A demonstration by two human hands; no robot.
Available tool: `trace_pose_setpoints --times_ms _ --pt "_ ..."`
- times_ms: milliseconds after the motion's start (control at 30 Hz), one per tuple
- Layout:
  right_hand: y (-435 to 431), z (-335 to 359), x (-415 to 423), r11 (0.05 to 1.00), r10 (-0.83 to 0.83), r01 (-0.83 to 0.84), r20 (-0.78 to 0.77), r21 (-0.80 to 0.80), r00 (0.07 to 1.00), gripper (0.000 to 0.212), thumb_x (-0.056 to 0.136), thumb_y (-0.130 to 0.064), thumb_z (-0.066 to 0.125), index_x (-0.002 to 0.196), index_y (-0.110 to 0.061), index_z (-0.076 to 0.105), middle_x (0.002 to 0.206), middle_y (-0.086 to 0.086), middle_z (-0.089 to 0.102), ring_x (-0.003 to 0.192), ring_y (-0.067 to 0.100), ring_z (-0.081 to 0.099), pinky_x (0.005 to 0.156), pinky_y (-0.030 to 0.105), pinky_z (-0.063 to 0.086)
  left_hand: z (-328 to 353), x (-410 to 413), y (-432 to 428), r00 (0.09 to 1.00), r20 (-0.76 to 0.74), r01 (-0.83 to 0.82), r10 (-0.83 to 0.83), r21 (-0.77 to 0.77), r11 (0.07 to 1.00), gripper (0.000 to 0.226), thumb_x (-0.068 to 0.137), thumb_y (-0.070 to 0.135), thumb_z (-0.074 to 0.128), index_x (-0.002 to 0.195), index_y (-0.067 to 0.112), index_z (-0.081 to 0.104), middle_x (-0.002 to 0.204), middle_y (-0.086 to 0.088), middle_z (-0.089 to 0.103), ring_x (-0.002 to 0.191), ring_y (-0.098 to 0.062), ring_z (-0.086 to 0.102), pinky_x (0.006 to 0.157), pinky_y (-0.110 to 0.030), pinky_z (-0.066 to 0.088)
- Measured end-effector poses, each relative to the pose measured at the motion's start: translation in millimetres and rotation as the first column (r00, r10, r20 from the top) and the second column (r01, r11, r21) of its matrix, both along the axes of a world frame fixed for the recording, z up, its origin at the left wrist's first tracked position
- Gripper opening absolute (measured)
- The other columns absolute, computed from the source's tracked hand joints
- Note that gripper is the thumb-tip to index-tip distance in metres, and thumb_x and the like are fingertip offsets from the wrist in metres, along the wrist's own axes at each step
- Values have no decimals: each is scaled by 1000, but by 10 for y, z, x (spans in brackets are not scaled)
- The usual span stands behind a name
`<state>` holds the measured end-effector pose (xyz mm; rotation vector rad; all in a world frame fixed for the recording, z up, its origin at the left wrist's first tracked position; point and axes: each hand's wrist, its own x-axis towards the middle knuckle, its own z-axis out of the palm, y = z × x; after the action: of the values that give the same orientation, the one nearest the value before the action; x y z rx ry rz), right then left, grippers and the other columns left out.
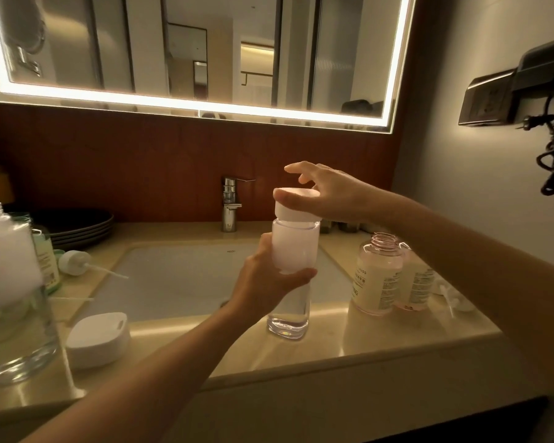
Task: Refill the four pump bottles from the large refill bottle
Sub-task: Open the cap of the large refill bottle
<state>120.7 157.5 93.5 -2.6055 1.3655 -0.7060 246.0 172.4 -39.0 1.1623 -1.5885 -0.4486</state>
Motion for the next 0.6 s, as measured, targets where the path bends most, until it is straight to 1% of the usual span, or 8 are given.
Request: trace_pose_setpoints --times_ms 100,167,233,300,367,433,533,600 --pt "-5 -38 36 993 -37 31 -53 -111 998 64 83 -62 45 129 -18 47 117 -2 51 107 16 52 73 20 42 -7 5 8 1000 -4 -10 10 -9 1000 71 69 32 78 126 16 37 115 -2 53 100 -20 56 80 -32 55" --pt "-25 -56 35 990 -43 37 -42 -135 998 58 83 -58 49 123 -16 52 108 -5 51 97 12 50 65 17 40 -11 5 8 1000 3 -13 13 -15 1000 72 69 32 78 126 15 37 116 -3 53 100 -20 57 79 -31 55" --pt "-47 -60 39 998 -1 2 7 -67 1000 50 86 -49 53 125 -17 50 111 -4 50 98 12 48 63 11 39 -10 3 3 1000 12 -16 17 -21 1000 72 70 32 77 127 15 37 117 -3 53 100 -19 56 78 -28 54" --pt "-37 -41 28 996 64 -67 56 56 996 45 88 -37 56 128 -18 47 121 -1 49 105 13 48 65 8 38 -5 -1 0 1000 13 -14 15 -22 1000 72 70 32 77 127 15 36 118 -4 52 101 -20 56 79 -29 54" --pt "-7 1 4 983 121 -121 7 136 993 51 88 -35 57 134 -22 41 134 0 44 112 15 45 73 12 40 -6 -5 4 1000 11 -15 16 -20 1000 73 70 31 77 129 14 36 120 -6 52 103 -20 56 82 -32 55" --pt "20 34 1 986 124 -115 -71 117 990 60 87 -45 52 140 -26 32 143 0 36 123 19 41 86 21 38 -10 -5 7 1000 14 -18 19 -22 1000 74 71 31 77 129 14 36 121 -6 52 103 -20 56 83 -33 55" --pt "37 70 46 997 -32 21 -134 -78 990 73 81 -64 42 143 -28 27 148 5 30 130 26 38 98 39 39 -10 -5 4 1000 14 -20 20 -26 999 73 70 31 77 128 14 36 122 -6 52 102 -19 55 82 -31 54" --pt "38 68 63 982 -125 92 -198 -168 972 76 78 -71 38 140 -28 32 145 7 33 127 28 42 97 42 43 -8 -7 4 1000 13 -19 19 -24 1000 73 70 30 77 128 13 36 122 -6 52 103 -19 55 82 -31 54"
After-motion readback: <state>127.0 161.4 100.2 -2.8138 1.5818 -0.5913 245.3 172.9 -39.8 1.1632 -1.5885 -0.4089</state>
